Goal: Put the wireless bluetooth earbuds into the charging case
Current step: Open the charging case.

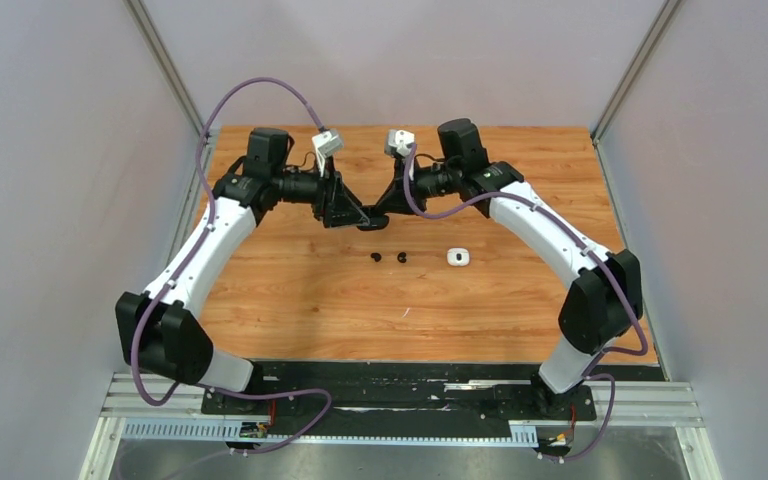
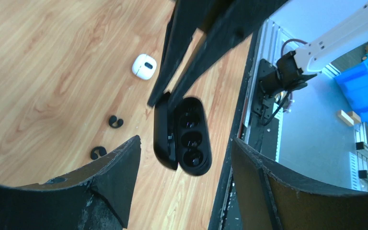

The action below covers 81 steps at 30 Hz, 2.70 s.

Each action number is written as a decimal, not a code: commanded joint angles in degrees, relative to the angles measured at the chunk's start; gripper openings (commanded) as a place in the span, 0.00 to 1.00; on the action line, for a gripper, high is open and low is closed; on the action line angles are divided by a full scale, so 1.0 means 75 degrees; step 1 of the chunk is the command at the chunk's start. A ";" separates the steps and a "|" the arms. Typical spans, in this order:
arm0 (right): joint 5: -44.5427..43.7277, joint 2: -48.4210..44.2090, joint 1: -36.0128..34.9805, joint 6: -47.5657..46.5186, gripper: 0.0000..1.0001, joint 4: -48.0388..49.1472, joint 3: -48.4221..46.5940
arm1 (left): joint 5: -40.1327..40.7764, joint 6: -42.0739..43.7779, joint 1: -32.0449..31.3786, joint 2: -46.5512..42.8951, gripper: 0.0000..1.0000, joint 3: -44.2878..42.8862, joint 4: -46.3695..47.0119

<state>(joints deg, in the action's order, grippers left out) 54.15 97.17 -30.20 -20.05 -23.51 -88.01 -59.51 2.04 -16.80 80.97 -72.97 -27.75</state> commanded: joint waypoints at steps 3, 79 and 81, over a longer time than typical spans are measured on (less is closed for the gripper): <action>-0.0852 -0.0771 -0.0247 -0.2889 0.00 -0.0769 0.0036 | -0.0627 0.0433 0.0001 0.0818 0.77 -0.1973 -0.2479; -0.2592 -0.1739 -0.1379 -0.4314 0.08 0.0602 0.1421 | -0.2256 0.0354 0.0157 0.2725 0.00 -0.3201 -0.4807; -0.2551 -0.1824 -0.1221 -0.3692 0.22 0.0714 0.1226 | -0.2064 0.0653 0.0154 0.2676 0.00 -0.3325 -0.5067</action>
<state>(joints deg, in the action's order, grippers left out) 34.65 85.17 -40.10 -55.22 -21.26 -77.60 -72.99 4.32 -15.62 102.72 -96.27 -64.36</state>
